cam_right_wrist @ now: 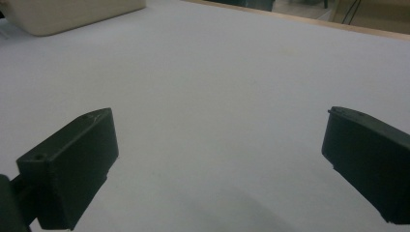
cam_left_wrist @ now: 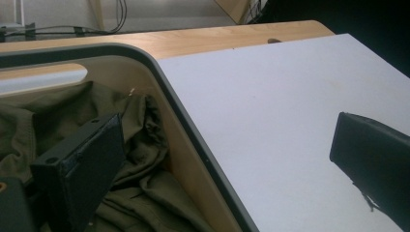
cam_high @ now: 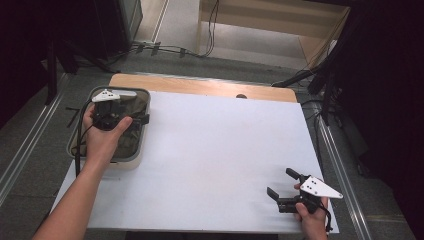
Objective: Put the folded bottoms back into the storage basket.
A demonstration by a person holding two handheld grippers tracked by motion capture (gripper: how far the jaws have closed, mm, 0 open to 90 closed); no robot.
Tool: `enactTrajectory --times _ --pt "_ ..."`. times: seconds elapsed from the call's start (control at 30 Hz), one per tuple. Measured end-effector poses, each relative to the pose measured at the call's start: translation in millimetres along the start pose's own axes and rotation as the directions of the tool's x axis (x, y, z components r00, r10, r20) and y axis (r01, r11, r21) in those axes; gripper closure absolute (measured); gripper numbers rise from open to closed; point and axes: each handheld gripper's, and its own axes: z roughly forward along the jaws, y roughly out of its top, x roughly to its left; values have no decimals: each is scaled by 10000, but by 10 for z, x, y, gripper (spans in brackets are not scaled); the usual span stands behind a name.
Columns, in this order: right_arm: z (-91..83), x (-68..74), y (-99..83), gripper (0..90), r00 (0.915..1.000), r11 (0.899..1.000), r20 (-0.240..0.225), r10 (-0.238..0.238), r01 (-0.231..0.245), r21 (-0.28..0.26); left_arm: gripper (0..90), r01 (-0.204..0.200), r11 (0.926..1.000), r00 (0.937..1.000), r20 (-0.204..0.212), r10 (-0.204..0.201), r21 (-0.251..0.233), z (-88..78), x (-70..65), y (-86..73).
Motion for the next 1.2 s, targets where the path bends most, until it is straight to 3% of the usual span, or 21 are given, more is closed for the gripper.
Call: enactTrajectory --times 0.33,0.63,0.8,1.2 --pt "-3 -1 0 0 10000 10000 -21 0 0 -19 0 -223 9997 9997 44 223 -40 -61 -132 -91" --pt "-11 2 -3 0 10000 10000 21 85 -85 -9 0 -241 9996 9994 229 244 -139 -140 -202 -199" --pt "-11 1 -3 0 10000 10000 11 89 -89 -14 0 -22 9995 9988 491 37 -317 -180 -232 -266" --pt "-11 5 -3 0 10000 10000 9 92 -92 -7 0 -164 9984 9978 630 198 -543 -288 -335 -439"
